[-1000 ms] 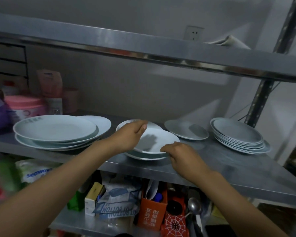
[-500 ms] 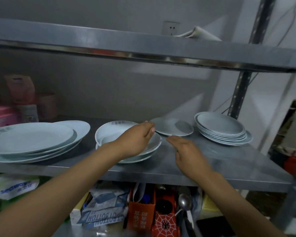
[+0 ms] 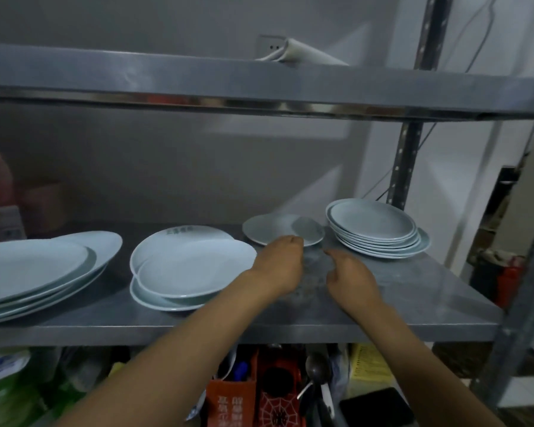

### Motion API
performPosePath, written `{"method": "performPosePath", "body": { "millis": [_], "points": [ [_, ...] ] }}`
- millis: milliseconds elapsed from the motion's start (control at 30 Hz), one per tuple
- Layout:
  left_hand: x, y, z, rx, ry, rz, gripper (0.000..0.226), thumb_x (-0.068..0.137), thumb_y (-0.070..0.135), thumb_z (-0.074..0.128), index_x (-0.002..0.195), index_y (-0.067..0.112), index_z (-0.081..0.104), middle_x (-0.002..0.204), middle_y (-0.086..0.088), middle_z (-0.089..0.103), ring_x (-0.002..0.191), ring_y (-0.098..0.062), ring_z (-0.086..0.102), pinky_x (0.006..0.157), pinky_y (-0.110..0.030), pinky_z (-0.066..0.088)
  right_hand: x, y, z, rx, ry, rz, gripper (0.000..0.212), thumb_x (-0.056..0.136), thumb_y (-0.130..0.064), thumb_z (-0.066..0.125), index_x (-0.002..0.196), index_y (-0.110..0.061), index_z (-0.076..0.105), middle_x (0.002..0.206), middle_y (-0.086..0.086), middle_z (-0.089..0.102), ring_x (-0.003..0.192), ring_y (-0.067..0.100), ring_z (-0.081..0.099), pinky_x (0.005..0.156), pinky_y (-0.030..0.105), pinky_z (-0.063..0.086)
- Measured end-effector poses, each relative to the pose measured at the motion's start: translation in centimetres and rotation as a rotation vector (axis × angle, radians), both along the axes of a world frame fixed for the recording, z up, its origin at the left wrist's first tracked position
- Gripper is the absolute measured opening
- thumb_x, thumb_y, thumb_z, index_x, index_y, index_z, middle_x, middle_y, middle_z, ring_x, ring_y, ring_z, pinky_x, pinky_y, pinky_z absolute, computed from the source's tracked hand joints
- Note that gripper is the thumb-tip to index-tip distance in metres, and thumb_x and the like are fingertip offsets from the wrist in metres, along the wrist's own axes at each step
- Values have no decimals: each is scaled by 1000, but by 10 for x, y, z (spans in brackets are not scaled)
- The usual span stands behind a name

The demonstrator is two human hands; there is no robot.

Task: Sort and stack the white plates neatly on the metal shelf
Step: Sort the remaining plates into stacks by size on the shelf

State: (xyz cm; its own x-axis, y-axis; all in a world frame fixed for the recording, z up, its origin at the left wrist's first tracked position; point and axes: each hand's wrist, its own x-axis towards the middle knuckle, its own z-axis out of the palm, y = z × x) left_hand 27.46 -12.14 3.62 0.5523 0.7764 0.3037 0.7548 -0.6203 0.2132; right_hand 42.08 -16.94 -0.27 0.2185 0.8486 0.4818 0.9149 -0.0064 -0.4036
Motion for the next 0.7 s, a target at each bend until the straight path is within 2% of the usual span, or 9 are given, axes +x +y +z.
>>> {"method": "performPosePath", "body": {
  "millis": [100, 167, 267, 400, 567, 633, 700],
  "points": [
    [25, 10, -22, 76, 32, 63, 52, 88, 3, 46, 139, 2, 34, 145, -16, 37, 135, -30, 32, 110, -37, 28, 13, 11, -12, -37, 14, -61, 42, 75, -10, 48, 115, -13, 61, 111, 12, 65, 100, 32, 62, 83, 40, 53],
    [35, 22, -37, 116, 52, 112, 64, 88, 1, 46, 147, 4, 21, 155, -16, 21, 144, -30, 17, 117, -42, 17, 19, 17, -19, -34, -4, -71, 44, 73, -12, 46, 115, -11, 59, 110, 12, 63, 101, 32, 60, 85, 41, 52],
    [43, 41, -53, 143, 49, 203, 70, 89, 1, 44, 150, 10, 10, 159, -14, 6, 146, -31, 5, 117, -50, 9, 18, 15, -20, 22, -22, -87, 44, 72, -8, 49, 115, -5, 59, 108, 16, 64, 100, 34, 59, 86, 40, 50],
    [55, 62, -61, 109, -59, 374, 62, 96, 8, 36, 150, 14, 7, 157, -16, 8, 142, -44, 6, 114, -60, 8, 15, 12, -23, 68, -26, -76, 52, 68, -14, 40, 115, -2, 59, 111, 17, 63, 106, 33, 57, 90, 40, 48],
    [58, 83, -63, 16, -115, 440, 65, 95, 12, 44, 150, 19, 10, 156, -19, 4, 140, -49, 1, 112, -62, 11, 18, 11, -25, 83, -20, -70, 54, 74, -10, 46, 127, -3, 52, 127, 16, 57, 120, 29, 50, 100, 40, 44],
    [59, 88, -60, -2, -118, 446, 64, 93, 17, 51, 148, 20, 19, 156, -20, 6, 140, -49, 1, 113, -60, 13, 18, 13, -25, 88, -13, -80, 55, 76, -3, 52, 130, -2, 51, 132, 16, 55, 125, 29, 48, 104, 39, 42],
    [59, 95, -61, -28, -165, 471, 57, 90, 24, 59, 141, 18, 35, 155, -24, 7, 139, -52, 4, 113, -57, 14, 18, 14, -26, 91, -15, -93, 54, 76, -2, 53, 129, -1, 52, 130, 17, 56, 124, 29, 49, 103, 37, 42]
  ]
}}
